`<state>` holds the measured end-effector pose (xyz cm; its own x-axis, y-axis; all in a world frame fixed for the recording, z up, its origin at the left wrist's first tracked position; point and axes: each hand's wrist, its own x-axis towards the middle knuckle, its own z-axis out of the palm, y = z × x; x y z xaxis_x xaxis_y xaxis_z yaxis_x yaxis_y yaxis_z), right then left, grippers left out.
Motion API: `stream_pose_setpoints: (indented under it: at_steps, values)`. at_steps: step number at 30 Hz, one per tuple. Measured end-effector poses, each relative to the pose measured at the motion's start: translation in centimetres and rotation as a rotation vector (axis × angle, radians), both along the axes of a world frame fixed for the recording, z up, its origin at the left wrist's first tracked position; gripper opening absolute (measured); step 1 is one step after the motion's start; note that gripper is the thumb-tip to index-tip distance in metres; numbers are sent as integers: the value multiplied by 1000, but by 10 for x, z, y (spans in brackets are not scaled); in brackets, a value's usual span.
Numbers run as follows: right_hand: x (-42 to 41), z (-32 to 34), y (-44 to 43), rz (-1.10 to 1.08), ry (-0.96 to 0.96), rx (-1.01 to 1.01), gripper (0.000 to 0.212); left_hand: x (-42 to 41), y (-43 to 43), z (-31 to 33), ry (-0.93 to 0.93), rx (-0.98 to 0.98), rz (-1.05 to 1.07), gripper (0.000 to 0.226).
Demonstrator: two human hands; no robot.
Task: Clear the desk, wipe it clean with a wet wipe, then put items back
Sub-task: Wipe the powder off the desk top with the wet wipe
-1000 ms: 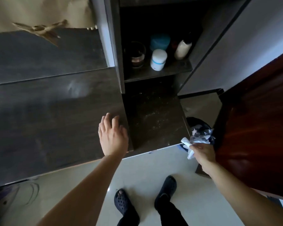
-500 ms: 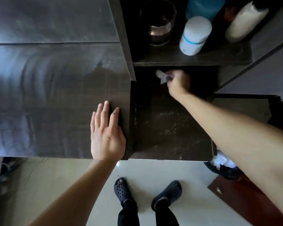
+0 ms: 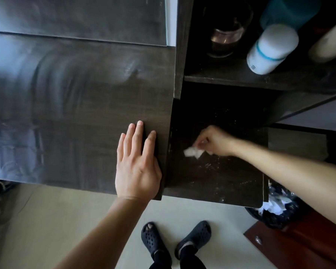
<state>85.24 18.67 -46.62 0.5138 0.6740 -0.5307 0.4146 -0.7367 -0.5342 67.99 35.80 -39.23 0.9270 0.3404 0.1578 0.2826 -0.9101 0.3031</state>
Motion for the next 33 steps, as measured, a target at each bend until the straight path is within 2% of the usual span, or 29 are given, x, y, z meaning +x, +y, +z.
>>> stream_pose_setpoints:
  at_steps: [3, 4, 6, 8, 10, 11, 13, 15, 17, 20, 22, 25, 27, 29, 32, 33]
  values:
    - [67, 0, 35, -405, -300, 97, 25, 0, 0, 0, 1, -1, -7, 45]
    - [85, -7, 50, -477, -356, 44, 31, -1, 0, 0, 1, -2, -7, 44]
    - [91, -21, 76, -627, -343, -42, 38, -1, 0, -1, -4, -4, -10, 45]
    - [66, -33, 87, -633, -425, -123, 35, 1, 1, -2, -13, -7, -10, 45]
    - [20, -34, 77, -568, -461, 12, 24, 0, 2, -4, -17, -5, -12, 46]
    - [-6, -32, 65, -459, -447, 76, 21, -1, 3, -4, -16, -7, -19, 46]
    - [-52, -27, 39, -212, -332, 176, 15, -4, 4, -2, 6, -15, -35, 46]
    - [-72, -20, 20, -132, -156, 183, 14, -2, 4, -2, 6, -29, -37, 45]
    - [-62, -14, 21, -306, -138, 208, 15, 0, 6, -1, -36, -72, -43, 43]
    - [-22, -11, 44, -785, -175, 235, 18, -12, 24, 0, -55, -97, -128, 41]
    - [-9, -18, 67, -913, -187, 212, 24, -26, 40, -2, -72, -50, -143, 41]
    - [-35, -28, 91, -705, -289, 75, 30, -36, 44, -5, -111, -41, -47, 41]
    - [-65, -26, 83, -540, -400, 73, 32, -34, 41, -6, -110, -30, -53, 40]
    - [-99, -35, 58, -387, -407, 69, 37, -37, 41, -7, -102, -30, -58, 40]
    - [-148, -30, 18, 54, -135, 58, 30, -39, 44, -6, -79, -24, -50, 41]
    - [-155, -22, 8, 125, -25, 75, 26, -38, 43, -6, -76, -21, -49, 41]
